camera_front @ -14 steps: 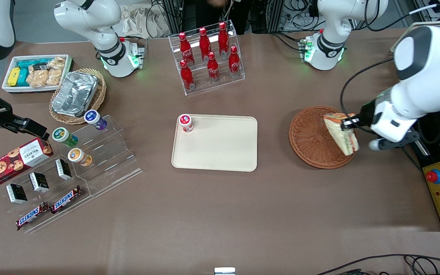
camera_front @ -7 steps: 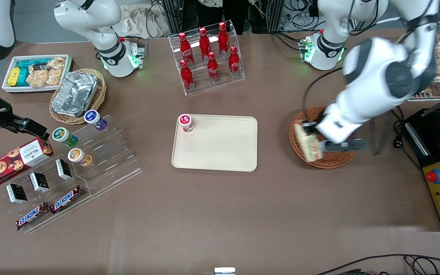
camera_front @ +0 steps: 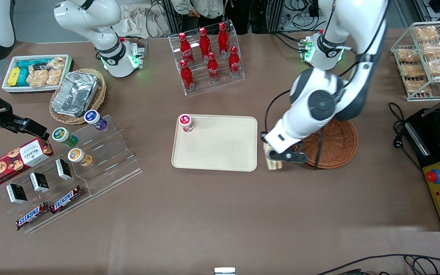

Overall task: Place sandwich from basket to tray
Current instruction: 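Lift the sandwich and carry it with the left gripper over the tray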

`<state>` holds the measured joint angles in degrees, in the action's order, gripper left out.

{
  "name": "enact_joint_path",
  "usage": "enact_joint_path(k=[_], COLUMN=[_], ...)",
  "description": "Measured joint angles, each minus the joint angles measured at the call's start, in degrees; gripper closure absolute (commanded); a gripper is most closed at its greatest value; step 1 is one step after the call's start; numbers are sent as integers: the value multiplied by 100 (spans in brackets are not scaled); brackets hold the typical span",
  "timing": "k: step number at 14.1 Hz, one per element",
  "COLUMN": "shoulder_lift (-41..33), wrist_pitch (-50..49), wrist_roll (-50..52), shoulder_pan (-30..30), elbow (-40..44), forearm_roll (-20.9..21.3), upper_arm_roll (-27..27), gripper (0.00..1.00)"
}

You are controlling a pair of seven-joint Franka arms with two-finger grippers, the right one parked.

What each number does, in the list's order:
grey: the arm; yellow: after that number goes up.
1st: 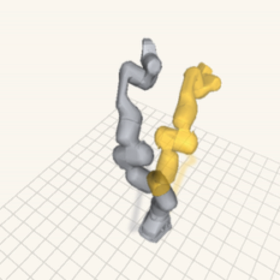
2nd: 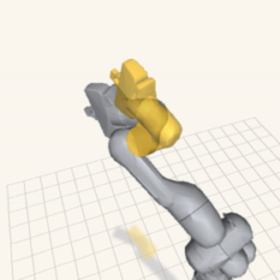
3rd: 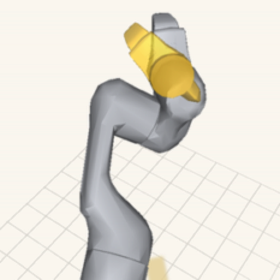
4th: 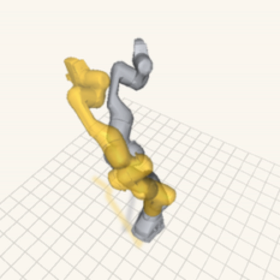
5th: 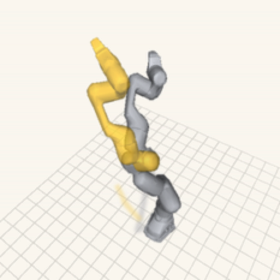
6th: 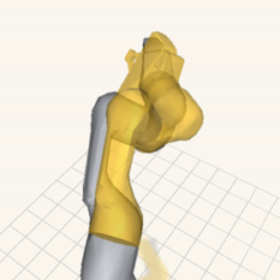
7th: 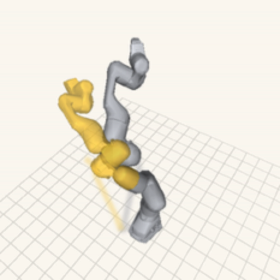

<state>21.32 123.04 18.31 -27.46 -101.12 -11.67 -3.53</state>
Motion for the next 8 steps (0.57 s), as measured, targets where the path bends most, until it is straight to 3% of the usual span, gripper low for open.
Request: enact_joint_path(k=[5, 6, 8], shoulder_lift=[800, 899, 1035], wrist_pitch=[782, 804, 815], wrist_roll=[10, 26, 44], shoulder_pan=[-695, -806, -896], elbow=[-1, -2, -8], forearm_roll=[0, 0, 3], upper_arm_roll=[-9, -8, -7], gripper=[99, 86, 1])
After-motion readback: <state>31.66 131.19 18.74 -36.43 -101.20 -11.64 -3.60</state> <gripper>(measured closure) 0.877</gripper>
